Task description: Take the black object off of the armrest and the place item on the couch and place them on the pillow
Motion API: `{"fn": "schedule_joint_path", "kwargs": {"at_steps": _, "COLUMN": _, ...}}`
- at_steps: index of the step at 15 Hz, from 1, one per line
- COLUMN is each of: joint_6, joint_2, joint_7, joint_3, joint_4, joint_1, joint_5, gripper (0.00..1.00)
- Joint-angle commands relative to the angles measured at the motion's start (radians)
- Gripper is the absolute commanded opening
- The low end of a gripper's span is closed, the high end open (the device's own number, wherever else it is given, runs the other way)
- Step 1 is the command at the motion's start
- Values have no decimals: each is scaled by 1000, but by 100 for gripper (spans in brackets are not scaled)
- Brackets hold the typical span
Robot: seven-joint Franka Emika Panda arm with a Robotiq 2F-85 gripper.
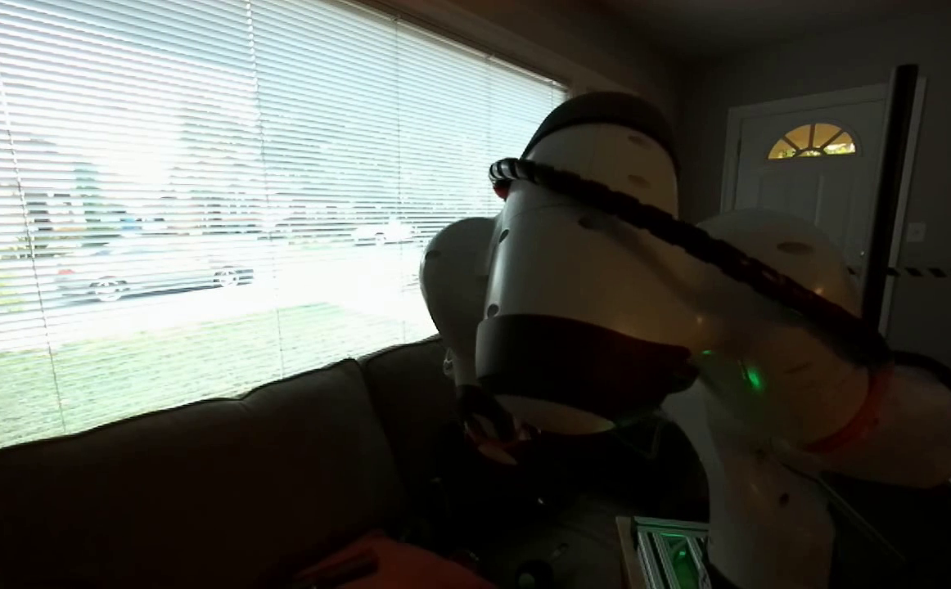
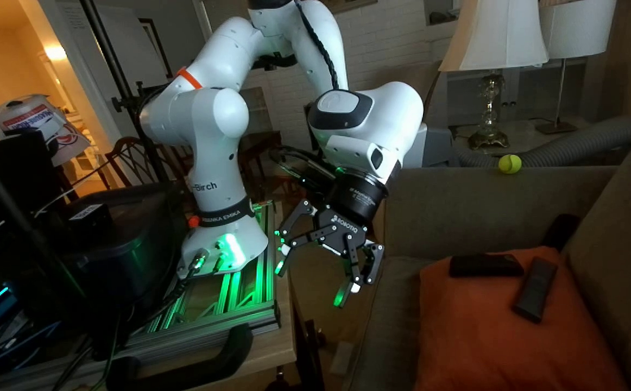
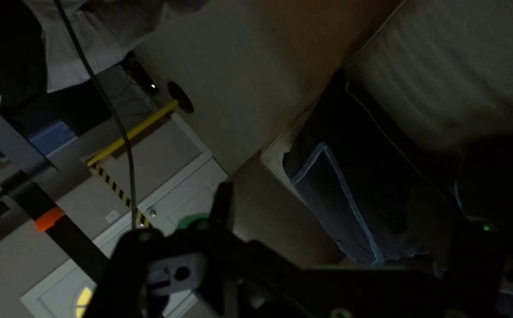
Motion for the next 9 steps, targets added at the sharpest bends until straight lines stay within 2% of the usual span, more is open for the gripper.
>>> {"fn": "schedule_joint_path", "kwargs": {"at_steps": 1, "joint_6": 66, "joint_2": -115, "joint_7": -171, "joint_3": -24, "joint_4": 27, "joint_1": -139, "joint_5": 4, "gripper": 100}}
{"fn": "schedule_joint_path", "kwargs": {"at_steps": 3, "joint_6": 85, "joint_2": -152, "joint_7": -250, "joint_3": -12, "joint_4": 45, "joint_1": -228, "joint_5": 10, "gripper": 100}}
{"fn": "schedule_joint_path", "kwargs": {"at_steps": 6, "joint_6": 162, "joint_2": -220, "joint_7": -372, "joint_3": 28, "joint_4": 77, "joint_1": -407, "joint_5": 17, "gripper": 100}}
{"fn": "schedule_joint_path", "kwargs": {"at_steps": 9, "joint_6": 230, "joint_2": -298, "joint_7": -456, "joint_3": 113, "joint_4": 127, "joint_1": -586, "joint_5": 13, "gripper": 100}}
